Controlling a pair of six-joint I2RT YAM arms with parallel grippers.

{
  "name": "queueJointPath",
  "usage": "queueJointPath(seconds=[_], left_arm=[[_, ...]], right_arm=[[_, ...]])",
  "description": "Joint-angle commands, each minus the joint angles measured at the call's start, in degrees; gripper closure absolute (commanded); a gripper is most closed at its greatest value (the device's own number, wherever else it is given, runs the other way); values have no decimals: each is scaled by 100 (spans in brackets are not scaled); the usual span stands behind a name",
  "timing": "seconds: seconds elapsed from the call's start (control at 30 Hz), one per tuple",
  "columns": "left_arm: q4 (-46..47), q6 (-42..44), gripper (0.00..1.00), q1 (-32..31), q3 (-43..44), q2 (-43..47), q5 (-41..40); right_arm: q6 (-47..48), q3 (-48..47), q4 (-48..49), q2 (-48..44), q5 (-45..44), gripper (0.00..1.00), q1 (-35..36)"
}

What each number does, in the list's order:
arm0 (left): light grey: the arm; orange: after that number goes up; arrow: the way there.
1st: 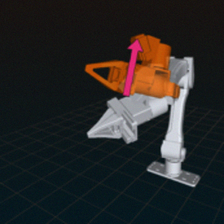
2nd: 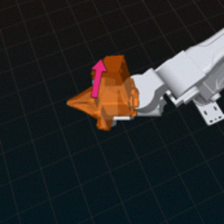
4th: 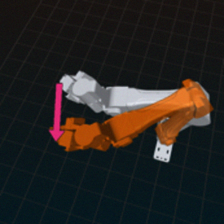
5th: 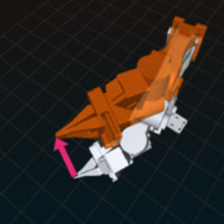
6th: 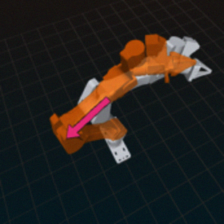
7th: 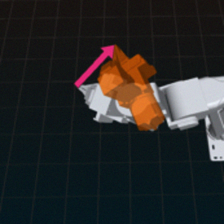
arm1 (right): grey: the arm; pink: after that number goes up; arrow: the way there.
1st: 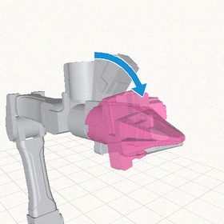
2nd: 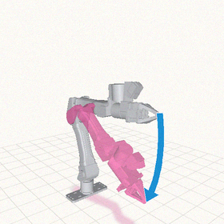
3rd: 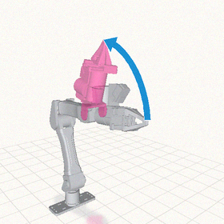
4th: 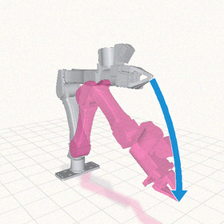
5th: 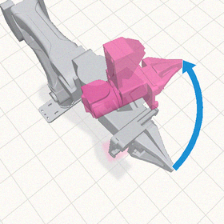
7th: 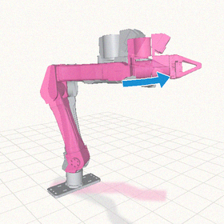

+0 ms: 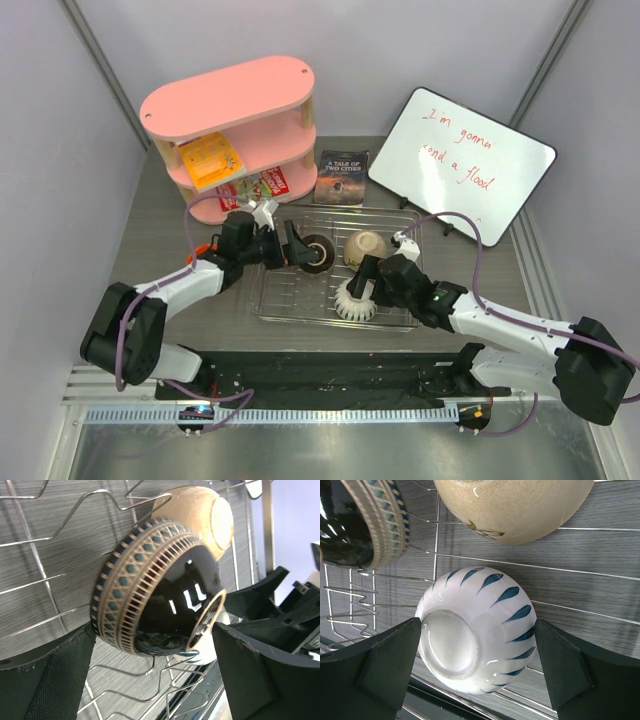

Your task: Unload the bowls from the dish rack

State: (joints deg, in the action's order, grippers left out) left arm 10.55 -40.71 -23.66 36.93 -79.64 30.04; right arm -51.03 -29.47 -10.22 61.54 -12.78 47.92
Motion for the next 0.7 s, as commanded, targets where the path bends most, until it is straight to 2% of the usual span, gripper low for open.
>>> queueJointPath(seconds=[0.0,0.33,0.47,0.67], left_arm=[[570,-358,3,37,-229,-105,72],[1169,-614,5,37,-432,-228,221],[1090,-596,25,37,-458,-52,151],[765,-447,39,37,-397,194,81]], right_arm=[[-39,82,195,51,56,0,-11],[-48,100,231,78,82,0,-11],[-48,108,257,113,82,0,-11],[-65,100,292,148,109,0,-11]])
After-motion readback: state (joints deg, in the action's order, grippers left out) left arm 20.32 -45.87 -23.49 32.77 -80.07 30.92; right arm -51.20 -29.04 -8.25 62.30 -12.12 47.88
